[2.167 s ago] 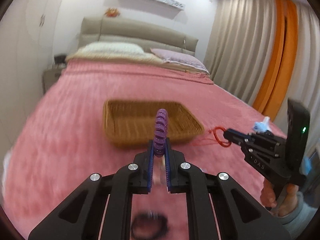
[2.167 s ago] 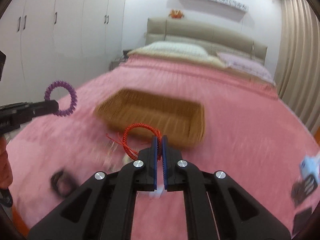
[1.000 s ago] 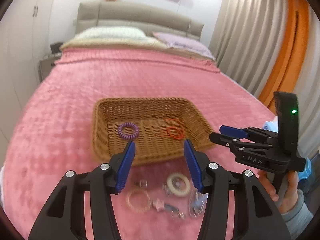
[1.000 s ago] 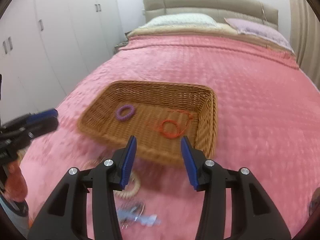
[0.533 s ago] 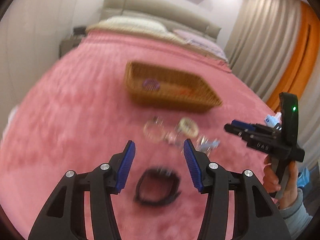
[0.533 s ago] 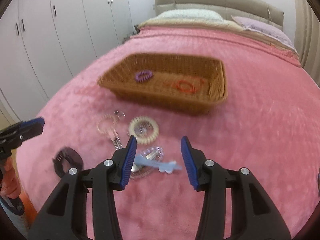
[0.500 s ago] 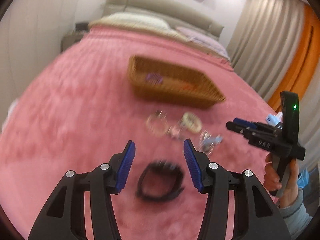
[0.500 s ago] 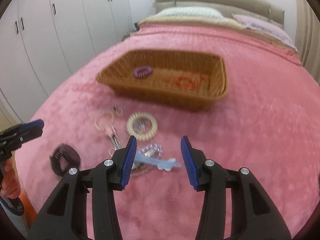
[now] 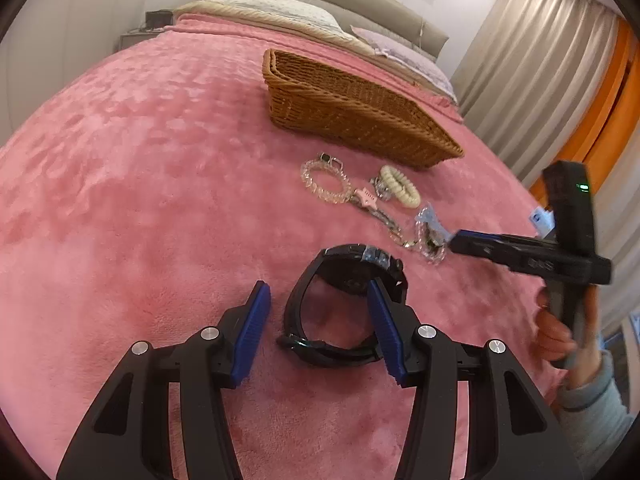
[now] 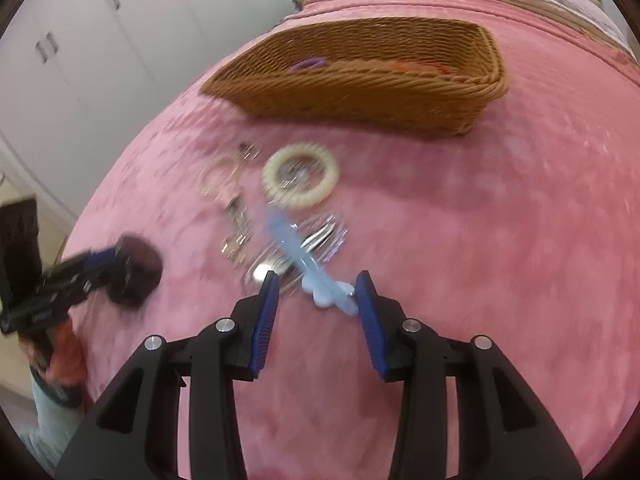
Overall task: Organize jewelry
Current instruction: 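Move the left tool to the black watch while the right tool reaches the blue hair clip, then close the left tool on the black watch while the right tool grasps the blue clip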
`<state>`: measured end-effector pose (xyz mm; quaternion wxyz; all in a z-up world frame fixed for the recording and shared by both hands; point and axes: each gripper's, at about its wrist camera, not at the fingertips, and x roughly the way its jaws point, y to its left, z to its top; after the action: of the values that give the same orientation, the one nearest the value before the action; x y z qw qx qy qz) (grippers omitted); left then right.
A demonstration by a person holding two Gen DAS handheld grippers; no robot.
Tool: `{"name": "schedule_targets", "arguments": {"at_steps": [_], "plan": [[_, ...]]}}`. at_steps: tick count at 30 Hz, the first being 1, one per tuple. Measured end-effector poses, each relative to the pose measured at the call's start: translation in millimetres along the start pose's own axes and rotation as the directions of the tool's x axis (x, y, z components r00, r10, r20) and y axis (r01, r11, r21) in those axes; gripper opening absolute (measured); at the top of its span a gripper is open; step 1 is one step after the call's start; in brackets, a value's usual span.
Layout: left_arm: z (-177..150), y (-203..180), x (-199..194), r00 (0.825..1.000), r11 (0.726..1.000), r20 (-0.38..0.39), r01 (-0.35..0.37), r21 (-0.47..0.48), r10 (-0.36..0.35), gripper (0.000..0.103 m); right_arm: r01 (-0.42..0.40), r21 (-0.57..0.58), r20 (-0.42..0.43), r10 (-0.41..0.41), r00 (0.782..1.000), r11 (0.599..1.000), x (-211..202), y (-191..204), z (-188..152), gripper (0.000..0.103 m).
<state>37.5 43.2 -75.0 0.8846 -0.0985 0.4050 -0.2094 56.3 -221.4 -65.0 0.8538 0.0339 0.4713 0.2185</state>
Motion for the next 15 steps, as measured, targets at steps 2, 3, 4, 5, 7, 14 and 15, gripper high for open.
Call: {"name": "schedule_targets", "arguments": {"at_steps": [2,3,4,5,7,14,15], "plan": [[-1.7,-1.8,-0.6,1.0,1.0,0.002,-0.018,0.019,0.018,0.048,-0.028,-0.03,-0.012,0.028,1.0,0.999,-6.6,12.1,-9.2,0.037],[-2.1,-3.0,0.2,1.0,0.999,0.002,-0.026,0.026,0.026,0.048,-0.045,-0.045,-0.014,0.044,0.999,0.998,-9.4,18.2,-13.0,0.037],[-2.3,-3.8,0.7,1.0,0.999,0.001,-0.031,0.031,0.031,0.048,-0.046,-0.058,-0.013,0.045,0.999,0.997,-11.2,24.4,-15.4,0.037],[-2.3,-3.9,0.9,0.999,0.999,0.001,-0.033,0.032,0.033,0.048,-0.021,-0.075,-0.005,0.02,1.0,0.997,-14.6,30.8,-18.5,0.037],[-2.7,-2.9,0.9,0.999,0.999,0.002,-0.033,0.031,0.033,0.048,0.044,-0.087,0.022,-0.042,0.999,0.995,-19.8,37.8,-19.9,0.037],[-2.6,-0.7,1.6,1.0,0.999,0.001,-0.026,0.025,0.026,0.047,0.156,-0.045,0.073,-0.153,0.986,0.987,-7.5,40.9,-2.5,0.021],[-2.8,0.1,1.8,1.0,0.999,0.001,-0.024,0.023,0.024,0.046,0.171,-0.046,0.07,-0.168,0.983,0.984,-2.5,40.0,-1.1,0.021]]}}
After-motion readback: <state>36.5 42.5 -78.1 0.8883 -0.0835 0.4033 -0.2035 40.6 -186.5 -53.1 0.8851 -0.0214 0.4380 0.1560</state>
